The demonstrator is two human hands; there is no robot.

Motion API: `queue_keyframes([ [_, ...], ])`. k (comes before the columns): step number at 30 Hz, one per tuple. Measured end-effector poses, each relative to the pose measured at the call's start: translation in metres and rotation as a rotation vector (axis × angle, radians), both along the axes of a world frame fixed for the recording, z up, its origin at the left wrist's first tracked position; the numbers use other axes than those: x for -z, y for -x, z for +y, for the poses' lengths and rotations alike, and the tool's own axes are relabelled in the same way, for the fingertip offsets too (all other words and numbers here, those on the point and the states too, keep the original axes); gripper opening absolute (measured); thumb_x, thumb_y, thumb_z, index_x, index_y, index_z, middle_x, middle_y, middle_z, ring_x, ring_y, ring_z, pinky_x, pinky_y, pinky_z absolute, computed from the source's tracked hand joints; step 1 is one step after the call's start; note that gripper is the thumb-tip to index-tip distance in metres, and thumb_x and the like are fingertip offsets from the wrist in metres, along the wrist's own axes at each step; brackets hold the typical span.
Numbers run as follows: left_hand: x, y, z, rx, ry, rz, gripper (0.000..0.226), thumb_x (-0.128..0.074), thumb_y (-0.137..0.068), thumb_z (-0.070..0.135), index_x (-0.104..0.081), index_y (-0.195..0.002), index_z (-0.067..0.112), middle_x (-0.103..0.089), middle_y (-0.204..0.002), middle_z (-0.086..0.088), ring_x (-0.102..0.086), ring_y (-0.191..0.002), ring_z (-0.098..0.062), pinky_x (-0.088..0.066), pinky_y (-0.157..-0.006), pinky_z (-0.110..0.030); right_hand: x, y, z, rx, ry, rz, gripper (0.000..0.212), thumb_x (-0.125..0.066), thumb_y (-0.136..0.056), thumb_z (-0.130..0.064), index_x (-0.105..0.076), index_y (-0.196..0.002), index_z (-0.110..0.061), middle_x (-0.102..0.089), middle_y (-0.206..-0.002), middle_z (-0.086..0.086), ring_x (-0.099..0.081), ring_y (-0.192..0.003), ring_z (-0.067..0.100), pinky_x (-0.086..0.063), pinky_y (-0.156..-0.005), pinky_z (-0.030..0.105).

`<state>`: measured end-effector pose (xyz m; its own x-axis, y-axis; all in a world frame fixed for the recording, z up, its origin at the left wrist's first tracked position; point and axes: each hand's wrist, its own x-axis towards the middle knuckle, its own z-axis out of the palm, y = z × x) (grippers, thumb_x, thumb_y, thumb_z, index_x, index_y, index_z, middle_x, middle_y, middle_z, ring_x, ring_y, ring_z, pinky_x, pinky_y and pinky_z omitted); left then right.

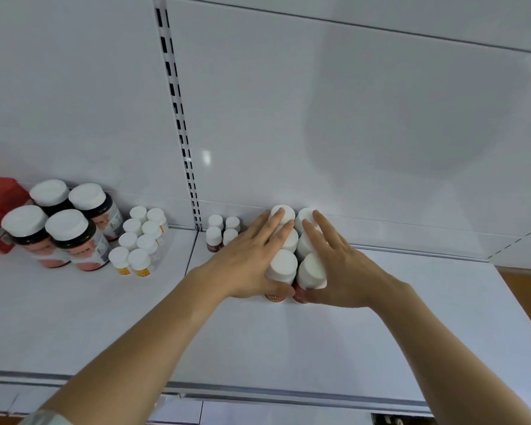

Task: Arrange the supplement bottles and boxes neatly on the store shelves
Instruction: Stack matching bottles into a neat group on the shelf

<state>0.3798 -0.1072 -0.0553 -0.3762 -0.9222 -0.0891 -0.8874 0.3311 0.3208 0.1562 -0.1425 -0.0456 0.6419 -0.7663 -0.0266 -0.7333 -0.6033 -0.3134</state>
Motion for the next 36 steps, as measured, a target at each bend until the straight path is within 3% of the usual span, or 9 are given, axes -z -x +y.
queue_keyframes([
  [8,0.003,0.003,-0.002,0.004,0.035,-0.016,0.119,-0.064,-0.076,0.071,0.01,-0.158,0.027,0.029,-0.161,0.012,0.021,-0.149,-0.01,-0.007,-0.123,-0.036,0.001,-0.002,-0.001,-0.001,0.013,0.032,0.135,-0.082,-0.065,-0.062,0.005,-0.16,-0.02,0.015,-0.168,0.002,0.008,-0.155,0.011,-0.023,-0.116,0.028],
  [13,0.008,0.004,-0.002,-0.021,0.085,-0.029,0.124,-0.072,-0.069,0.063,0.008,-0.157,0.029,0.025,-0.161,0.012,0.016,-0.15,-0.011,-0.013,-0.122,-0.036,0.004,-0.001,-0.002,-0.005,0.065,-0.008,0.136,-0.08,-0.062,-0.068,0.0,-0.16,-0.019,0.007,-0.169,0.005,0.003,-0.155,0.013,-0.033,-0.118,0.036],
  [16,0.008,0.005,-0.002,-0.021,0.093,-0.024,0.125,-0.075,-0.069,0.062,0.007,-0.157,0.028,0.024,-0.162,0.011,0.014,-0.15,-0.012,-0.014,-0.122,-0.035,0.004,-0.001,-0.002,-0.006,0.069,0.009,0.135,-0.079,-0.062,-0.069,0.001,-0.16,-0.021,0.008,-0.168,0.003,0.002,-0.155,0.012,-0.032,-0.118,0.032],
  [22,0.009,0.005,-0.001,-0.015,0.106,0.007,0.129,-0.076,-0.067,0.065,0.01,-0.157,0.028,0.026,-0.162,0.01,0.016,-0.15,-0.009,-0.012,-0.122,-0.033,0.002,-0.001,0.0,-0.037,0.069,-0.016,0.138,-0.082,-0.061,-0.068,0.003,-0.159,-0.02,0.009,-0.168,0.0,0.009,-0.154,0.011,-0.028,-0.12,0.033],
  [25,0.004,0.005,0.004,-0.07,0.043,0.171,0.133,-0.077,-0.063,0.07,0.012,-0.155,0.034,0.027,-0.16,0.017,0.016,-0.147,0.002,-0.007,-0.119,-0.025,-0.003,0.003,0.003,-0.023,0.017,-0.022,0.146,-0.08,-0.057,-0.075,0.009,-0.16,-0.021,0.02,-0.166,-0.003,0.015,-0.153,0.008,-0.019,-0.117,0.025],
  [29,0.009,0.005,0.009,-0.287,-0.053,0.615,0.106,-0.04,-0.081,0.083,0.008,-0.158,0.028,0.018,-0.163,0.018,0.017,-0.145,0.009,0.0,-0.123,-0.029,0.002,0.014,0.012,0.16,-0.206,-0.296,0.114,-0.05,-0.076,-0.085,0.01,-0.159,-0.034,0.017,-0.165,-0.019,0.012,-0.149,-0.007,-0.012,-0.12,0.027],
  [33,0.017,0.02,0.016,-0.481,-0.199,0.995,0.08,-0.026,-0.092,0.065,-0.004,-0.159,0.027,-0.001,-0.163,0.02,0.001,-0.147,0.007,-0.003,-0.124,-0.027,0.029,0.011,0.018,0.404,-0.496,-0.73,0.095,-0.037,-0.08,-0.089,-0.007,-0.158,-0.045,-0.007,-0.165,-0.025,-0.006,-0.149,-0.009,-0.012,-0.126,0.038],
  [36,0.027,0.031,0.014,-0.553,-0.217,1.177,0.078,-0.026,-0.093,0.07,-0.015,-0.158,0.03,-0.015,-0.163,0.02,-0.014,-0.146,0.007,-0.01,-0.125,-0.031,0.047,-0.004,0.014,0.476,-0.673,-0.892,0.086,-0.037,-0.082,-0.09,-0.024,-0.155,-0.047,-0.029,-0.16,-0.023,-0.024,-0.148,-0.002,-0.019,-0.125,0.042],
])
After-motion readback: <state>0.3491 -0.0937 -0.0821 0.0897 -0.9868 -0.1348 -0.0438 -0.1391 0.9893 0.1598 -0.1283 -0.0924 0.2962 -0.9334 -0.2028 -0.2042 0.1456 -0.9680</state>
